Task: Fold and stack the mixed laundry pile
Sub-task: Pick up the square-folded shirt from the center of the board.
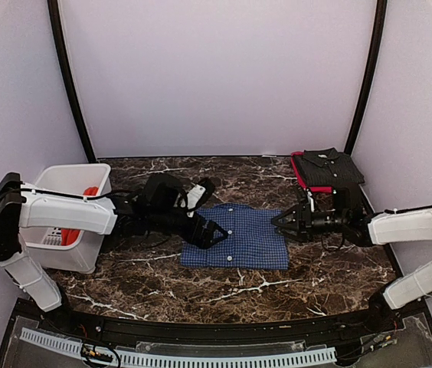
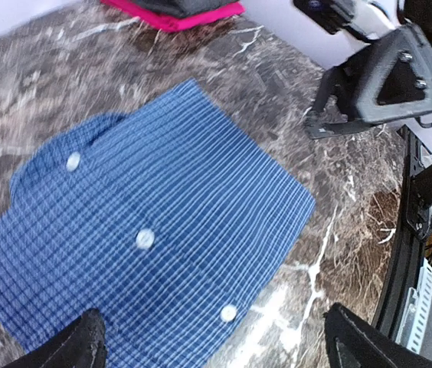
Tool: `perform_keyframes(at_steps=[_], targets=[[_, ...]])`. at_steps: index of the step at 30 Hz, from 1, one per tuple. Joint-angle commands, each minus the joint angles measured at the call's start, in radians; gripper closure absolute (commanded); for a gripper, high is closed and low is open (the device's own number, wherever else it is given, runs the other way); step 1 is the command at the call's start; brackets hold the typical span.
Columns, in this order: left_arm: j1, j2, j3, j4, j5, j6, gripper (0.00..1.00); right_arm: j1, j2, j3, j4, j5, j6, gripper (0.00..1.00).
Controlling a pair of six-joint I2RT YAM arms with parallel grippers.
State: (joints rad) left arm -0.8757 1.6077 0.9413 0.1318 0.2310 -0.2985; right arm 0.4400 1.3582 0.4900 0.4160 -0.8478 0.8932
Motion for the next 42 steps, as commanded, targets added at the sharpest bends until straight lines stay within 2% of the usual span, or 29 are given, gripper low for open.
perform_keyframes(at_steps=[1,5,8,14,20,22,24,27,29,31,42], targets=[[-0.144,0.065,0.159,-0.146,-0.261,0.350,0.02,-0.077,-0.094,-0.007,-0.311,0.156,-0.106,0.43],[-0.242,0.229,0.301,-0.154,-0.362,0.607,0.15,-0.110,-0.142,-0.041,-0.349,0.187,-0.089,0.43],[-0.277,0.339,0.420,-0.192,-0.340,0.680,0.34,-0.126,-0.172,-0.071,-0.361,0.202,-0.073,0.44],[-0.335,0.533,0.552,-0.210,-0.346,0.816,0.46,-0.163,-0.213,-0.107,-0.388,0.199,-0.067,0.45],[-0.353,0.647,0.626,-0.215,-0.366,0.892,0.52,-0.167,-0.191,-0.127,-0.370,0.175,-0.061,0.45],[-0.354,0.670,0.642,-0.209,-0.376,0.905,0.57,-0.168,-0.183,-0.136,-0.357,0.170,-0.054,0.45],[-0.355,0.679,0.649,-0.201,-0.381,0.913,0.66,-0.167,-0.173,-0.145,-0.334,0.158,-0.042,0.45],[-0.350,0.669,0.652,-0.181,-0.360,0.890,0.84,-0.167,-0.142,-0.155,-0.286,0.133,-0.025,0.43],[-0.342,0.651,0.652,-0.167,-0.342,0.861,0.94,-0.167,-0.112,-0.155,-0.257,0.111,-0.018,0.38],[-0.329,0.631,0.651,-0.152,-0.322,0.827,0.99,-0.166,-0.084,-0.159,-0.216,0.086,-0.005,0.33],[-0.304,0.538,0.593,-0.076,-0.275,0.759,1.00,-0.164,0.066,-0.125,-0.075,0.033,0.057,0.31]])
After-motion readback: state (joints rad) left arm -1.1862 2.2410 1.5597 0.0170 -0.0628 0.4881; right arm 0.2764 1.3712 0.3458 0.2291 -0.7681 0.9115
